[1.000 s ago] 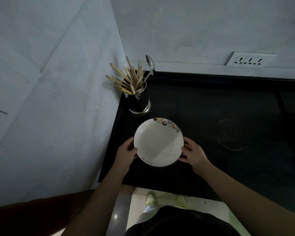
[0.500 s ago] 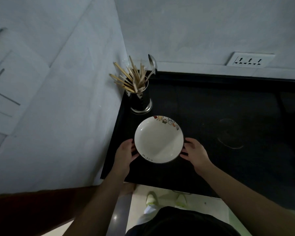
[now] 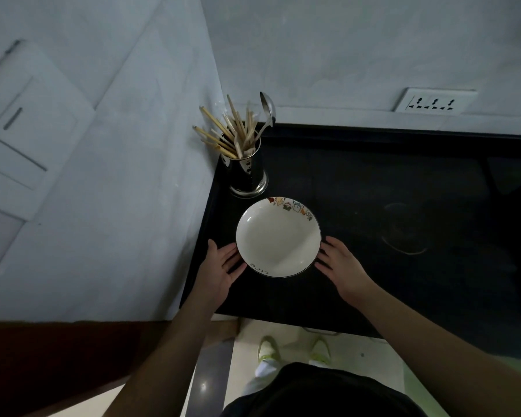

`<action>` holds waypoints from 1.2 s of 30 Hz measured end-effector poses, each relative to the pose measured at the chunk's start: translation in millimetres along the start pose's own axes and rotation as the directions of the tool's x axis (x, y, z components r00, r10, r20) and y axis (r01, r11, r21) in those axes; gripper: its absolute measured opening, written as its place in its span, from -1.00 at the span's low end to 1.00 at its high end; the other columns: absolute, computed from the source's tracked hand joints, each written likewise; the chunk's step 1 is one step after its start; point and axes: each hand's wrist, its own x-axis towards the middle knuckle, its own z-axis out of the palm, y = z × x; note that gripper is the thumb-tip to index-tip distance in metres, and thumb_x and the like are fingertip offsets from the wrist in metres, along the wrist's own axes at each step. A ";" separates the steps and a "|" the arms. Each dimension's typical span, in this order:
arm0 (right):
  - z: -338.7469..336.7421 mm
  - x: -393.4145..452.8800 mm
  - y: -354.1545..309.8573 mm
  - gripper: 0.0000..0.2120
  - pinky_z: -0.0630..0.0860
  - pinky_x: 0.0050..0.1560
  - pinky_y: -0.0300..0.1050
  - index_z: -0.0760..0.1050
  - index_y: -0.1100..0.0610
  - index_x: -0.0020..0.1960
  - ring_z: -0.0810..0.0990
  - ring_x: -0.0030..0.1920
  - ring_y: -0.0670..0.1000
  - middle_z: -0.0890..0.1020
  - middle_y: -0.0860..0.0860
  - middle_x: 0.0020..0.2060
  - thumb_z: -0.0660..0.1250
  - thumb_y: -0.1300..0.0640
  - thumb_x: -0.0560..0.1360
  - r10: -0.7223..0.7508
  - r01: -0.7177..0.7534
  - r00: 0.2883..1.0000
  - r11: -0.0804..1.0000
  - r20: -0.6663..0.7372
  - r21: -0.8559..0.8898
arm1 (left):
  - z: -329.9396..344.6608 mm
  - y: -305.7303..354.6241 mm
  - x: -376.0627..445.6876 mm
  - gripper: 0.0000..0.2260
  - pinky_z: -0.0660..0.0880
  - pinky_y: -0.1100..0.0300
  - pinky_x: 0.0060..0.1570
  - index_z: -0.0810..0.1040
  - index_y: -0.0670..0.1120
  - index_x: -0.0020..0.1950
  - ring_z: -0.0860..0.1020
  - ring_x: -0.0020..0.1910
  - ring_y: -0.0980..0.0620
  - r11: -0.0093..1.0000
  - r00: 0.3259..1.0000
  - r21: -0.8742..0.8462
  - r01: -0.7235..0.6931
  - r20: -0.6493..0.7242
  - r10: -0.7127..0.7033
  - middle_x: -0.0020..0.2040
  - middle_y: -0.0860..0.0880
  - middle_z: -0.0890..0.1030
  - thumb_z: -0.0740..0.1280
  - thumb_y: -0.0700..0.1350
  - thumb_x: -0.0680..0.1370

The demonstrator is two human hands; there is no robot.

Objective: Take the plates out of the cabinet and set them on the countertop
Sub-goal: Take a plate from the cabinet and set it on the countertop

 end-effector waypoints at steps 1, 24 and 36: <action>-1.7 -1.6 -3.1 -0.13 0.21 0.48 0.03 -0.09 0.11 0.57 0.16 0.52 0.06 0.17 0.09 0.53 0.34 0.43 0.45 0.012 -0.012 1.000 0.999 -0.012 -0.032 | -0.4 0.6 -0.2 -0.47 0.52 -0.08 0.24 0.54 -0.16 0.25 0.54 0.26 -0.11 1.000 1.000 -0.003 -0.001 0.009 0.001 0.29 -0.14 0.58 0.10 0.24 0.63; -3.0 -53.0 -23.7 -0.47 0.39 0.33 -0.01 0.18 0.01 0.51 0.42 0.36 0.02 0.40 0.02 0.43 0.19 -0.10 0.60 0.006 -0.029 0.980 0.993 -0.198 -0.115 | 30.8 13.8 -55.9 -0.47 0.00 -0.07 0.54 0.22 0.00 0.56 0.10 0.56 -0.02 -0.361 0.724 0.775 -0.519 0.623 0.298 0.57 -0.03 0.23 0.06 0.18 0.63; 4.1 -120.3 31.6 -0.42 -0.02 0.52 0.00 0.09 -0.04 0.55 0.04 0.55 -0.01 0.17 -0.06 0.55 -0.10 -0.24 0.60 -0.171 -0.056 0.873 0.895 -0.456 -0.443 | 77.4 -11.5 -92.1 -0.38 -0.29 -0.12 0.51 0.00 0.13 0.60 -0.16 0.59 -0.01 -0.692 0.580 0.495 -0.526 0.804 0.134 0.63 0.01 -0.01 -0.22 0.31 0.57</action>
